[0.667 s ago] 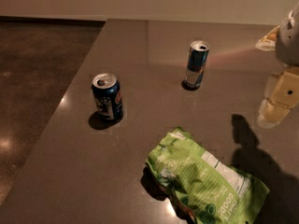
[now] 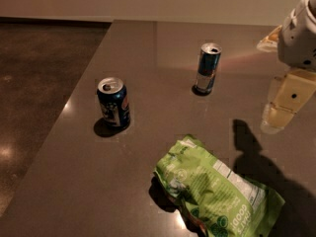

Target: Move pepsi can near green rice chip bag

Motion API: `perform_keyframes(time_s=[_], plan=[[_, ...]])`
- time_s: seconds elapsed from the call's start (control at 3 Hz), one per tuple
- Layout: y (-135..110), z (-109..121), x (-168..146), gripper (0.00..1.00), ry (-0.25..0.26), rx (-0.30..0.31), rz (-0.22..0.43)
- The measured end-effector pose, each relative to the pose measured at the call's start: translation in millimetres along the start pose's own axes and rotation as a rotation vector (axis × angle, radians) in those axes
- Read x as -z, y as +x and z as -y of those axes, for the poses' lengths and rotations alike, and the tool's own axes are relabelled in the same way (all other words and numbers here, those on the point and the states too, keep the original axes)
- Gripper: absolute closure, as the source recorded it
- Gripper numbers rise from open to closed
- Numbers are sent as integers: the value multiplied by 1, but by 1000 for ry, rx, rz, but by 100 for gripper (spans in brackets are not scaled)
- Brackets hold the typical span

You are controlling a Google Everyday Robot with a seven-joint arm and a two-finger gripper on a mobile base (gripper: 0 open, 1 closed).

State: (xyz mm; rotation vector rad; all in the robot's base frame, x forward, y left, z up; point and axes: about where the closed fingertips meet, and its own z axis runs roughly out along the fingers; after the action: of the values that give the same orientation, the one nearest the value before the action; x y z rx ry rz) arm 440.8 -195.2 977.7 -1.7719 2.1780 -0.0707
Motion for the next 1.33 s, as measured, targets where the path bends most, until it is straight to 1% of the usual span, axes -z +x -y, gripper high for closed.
perform_keyframes(time_s=[0.33, 0.67, 1.0, 1.33], plan=[[-33, 0, -10, 0, -22, 45, 69], [-71, -2, -24, 0, -38, 76, 139], [-123, -6, -43, 0, -50, 86, 242], [-158, -9, -64, 0, -59, 78, 313]])
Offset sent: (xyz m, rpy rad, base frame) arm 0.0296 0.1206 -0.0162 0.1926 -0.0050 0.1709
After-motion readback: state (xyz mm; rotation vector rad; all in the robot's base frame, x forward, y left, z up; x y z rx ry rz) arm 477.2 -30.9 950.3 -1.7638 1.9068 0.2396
